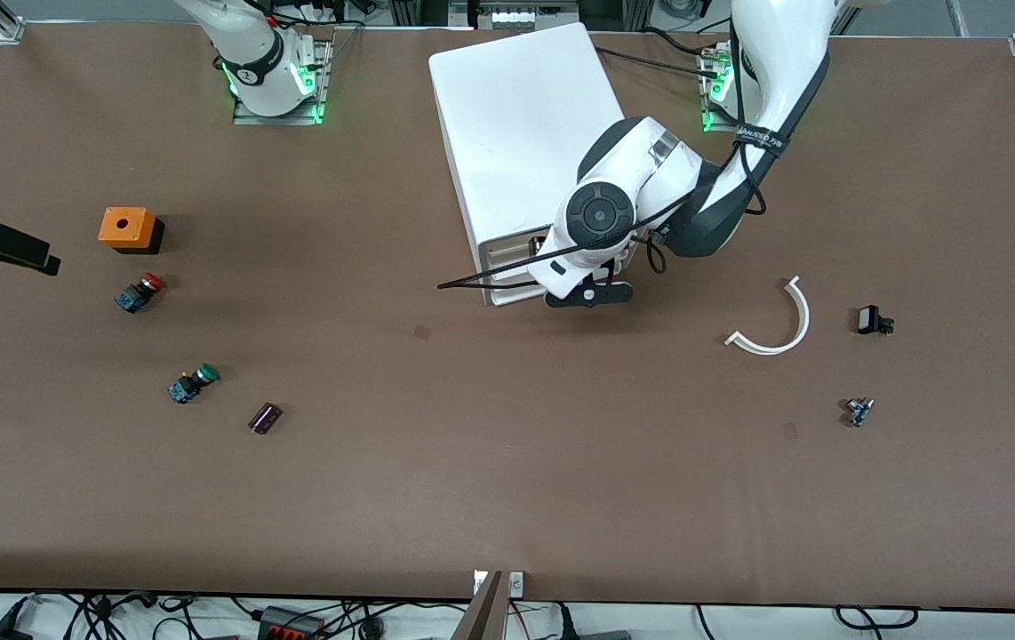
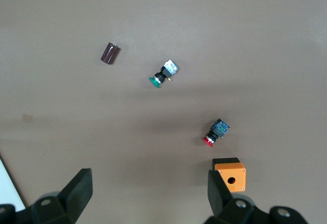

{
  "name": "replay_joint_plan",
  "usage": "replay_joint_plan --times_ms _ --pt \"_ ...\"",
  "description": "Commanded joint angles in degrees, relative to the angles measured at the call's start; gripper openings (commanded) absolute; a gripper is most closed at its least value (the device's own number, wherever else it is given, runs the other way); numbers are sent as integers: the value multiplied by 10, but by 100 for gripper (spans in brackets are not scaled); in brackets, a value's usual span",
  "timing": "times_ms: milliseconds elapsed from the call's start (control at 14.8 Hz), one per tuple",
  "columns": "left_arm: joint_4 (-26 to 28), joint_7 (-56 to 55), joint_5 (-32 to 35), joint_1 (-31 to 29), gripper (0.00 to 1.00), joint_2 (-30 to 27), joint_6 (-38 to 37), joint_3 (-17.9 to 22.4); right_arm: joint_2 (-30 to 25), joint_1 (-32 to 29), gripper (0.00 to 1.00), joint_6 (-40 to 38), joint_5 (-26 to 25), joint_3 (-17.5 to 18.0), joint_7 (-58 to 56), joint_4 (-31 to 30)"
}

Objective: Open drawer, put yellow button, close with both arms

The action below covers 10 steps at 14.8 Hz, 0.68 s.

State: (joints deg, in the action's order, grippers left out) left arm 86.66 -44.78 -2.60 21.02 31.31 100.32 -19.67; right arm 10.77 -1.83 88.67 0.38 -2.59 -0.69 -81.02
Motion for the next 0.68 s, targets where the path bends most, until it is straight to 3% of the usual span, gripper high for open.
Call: replay_joint_plan --times_ms 0,339,609 --pt "11 5 -3 -18 100 -23 -7 -5 -84 -5 100 37 -11 7 -12 -116" --pt "-41 5 3 -102 100 -34 -21 0 -123 -5 100 72 -12 7 -13 -173" --pt "-102 60 61 -168 100 -37 -98 -3 -127 -5 100 58 -12 7 -16 -172"
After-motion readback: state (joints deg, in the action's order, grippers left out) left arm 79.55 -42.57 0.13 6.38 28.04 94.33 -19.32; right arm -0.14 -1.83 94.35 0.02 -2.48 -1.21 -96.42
